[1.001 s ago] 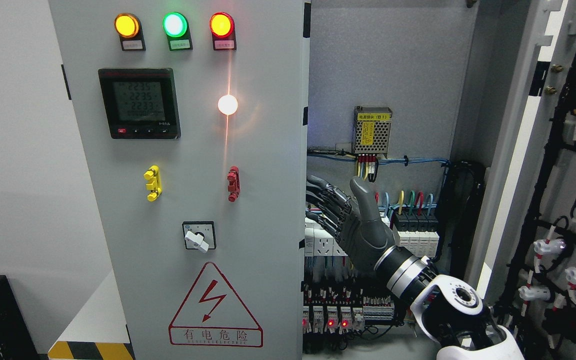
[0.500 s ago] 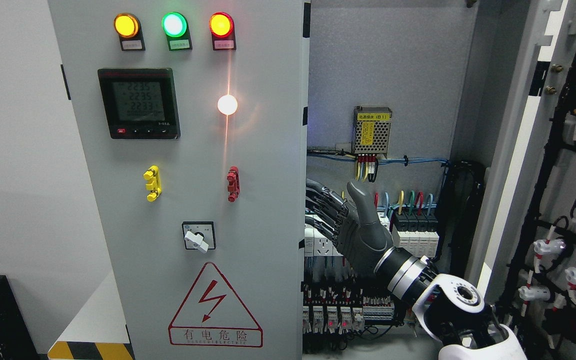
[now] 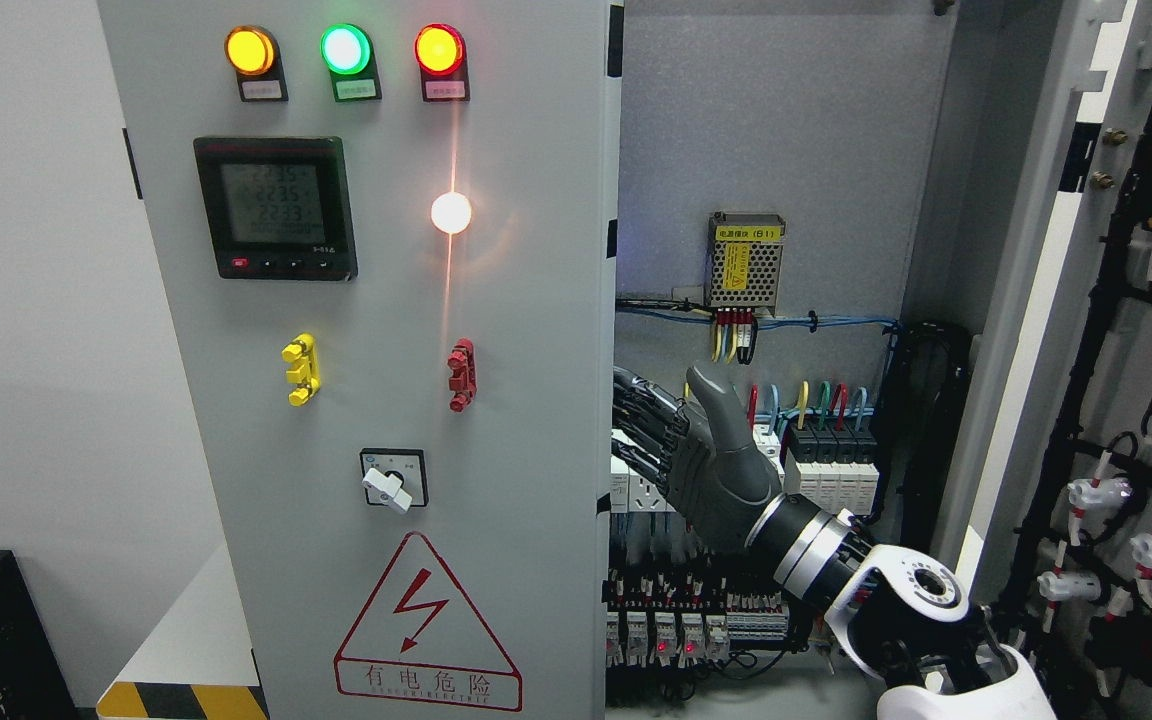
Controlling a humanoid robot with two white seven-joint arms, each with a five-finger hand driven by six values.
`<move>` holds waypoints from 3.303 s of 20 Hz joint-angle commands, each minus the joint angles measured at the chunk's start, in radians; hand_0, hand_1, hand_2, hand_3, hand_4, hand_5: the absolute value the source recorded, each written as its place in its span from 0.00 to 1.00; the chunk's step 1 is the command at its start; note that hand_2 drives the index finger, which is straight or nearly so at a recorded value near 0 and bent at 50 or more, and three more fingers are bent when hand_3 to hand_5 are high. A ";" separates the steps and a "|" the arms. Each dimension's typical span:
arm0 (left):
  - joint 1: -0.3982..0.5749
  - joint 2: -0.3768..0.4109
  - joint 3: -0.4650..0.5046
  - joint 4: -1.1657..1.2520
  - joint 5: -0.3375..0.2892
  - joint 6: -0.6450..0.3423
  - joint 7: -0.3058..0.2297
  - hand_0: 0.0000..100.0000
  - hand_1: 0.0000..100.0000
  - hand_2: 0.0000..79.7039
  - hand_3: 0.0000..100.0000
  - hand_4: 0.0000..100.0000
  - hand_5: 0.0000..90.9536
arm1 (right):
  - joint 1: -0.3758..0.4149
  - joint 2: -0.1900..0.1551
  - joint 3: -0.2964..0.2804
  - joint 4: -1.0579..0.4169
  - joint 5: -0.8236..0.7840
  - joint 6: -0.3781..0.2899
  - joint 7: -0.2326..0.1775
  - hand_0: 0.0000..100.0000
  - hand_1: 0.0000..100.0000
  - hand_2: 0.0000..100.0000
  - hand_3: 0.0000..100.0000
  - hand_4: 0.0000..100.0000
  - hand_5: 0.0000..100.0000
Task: Open door with both hands
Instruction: 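Press the right hand against the panel door's inner edge, pushing outward, then push the lit panel door outward with the right hand, swinging it wide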
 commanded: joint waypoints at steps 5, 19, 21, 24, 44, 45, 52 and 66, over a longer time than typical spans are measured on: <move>0.000 0.000 0.023 0.022 0.000 0.001 0.000 0.00 0.00 0.00 0.00 0.00 0.00 | 0.001 -0.005 -0.003 -0.044 -0.001 -0.002 -0.009 0.00 0.00 0.00 0.00 0.00 0.00; 0.000 0.000 0.023 0.022 0.001 0.001 0.000 0.00 0.00 0.00 0.00 0.00 0.00 | 0.041 -0.022 0.014 -0.115 -0.012 0.009 0.082 0.00 0.00 0.00 0.00 0.00 0.00; 0.000 0.000 0.023 0.022 0.000 0.001 0.000 0.00 0.00 0.00 0.00 0.00 0.00 | 0.041 -0.022 0.016 -0.116 -0.014 0.034 0.083 0.00 0.00 0.00 0.00 0.00 0.00; 0.000 0.000 0.023 0.022 0.000 0.001 0.000 0.00 0.00 0.00 0.00 0.00 0.00 | 0.044 -0.022 0.017 -0.116 -0.014 0.037 0.083 0.00 0.00 0.00 0.00 0.00 0.00; 0.000 0.000 0.023 0.022 0.001 0.001 0.000 0.00 0.00 0.00 0.00 0.00 0.00 | 0.047 -0.019 0.057 -0.149 -0.014 0.044 0.183 0.00 0.00 0.00 0.00 0.00 0.00; 0.000 0.000 0.023 0.022 0.000 0.001 0.000 0.00 0.00 0.00 0.00 0.00 0.00 | 0.050 -0.021 0.068 -0.150 -0.015 0.044 0.185 0.00 0.00 0.00 0.00 0.00 0.00; 0.000 0.000 0.023 0.022 0.000 0.000 0.000 0.00 0.00 0.00 0.00 0.00 0.00 | 0.073 -0.027 0.114 -0.182 -0.100 0.057 0.231 0.00 0.00 0.00 0.00 0.00 0.00; 0.000 0.000 0.023 0.022 0.000 0.001 0.000 0.00 0.00 0.00 0.00 0.00 0.00 | 0.106 -0.055 0.191 -0.270 -0.129 0.121 0.275 0.00 0.00 0.00 0.00 0.00 0.00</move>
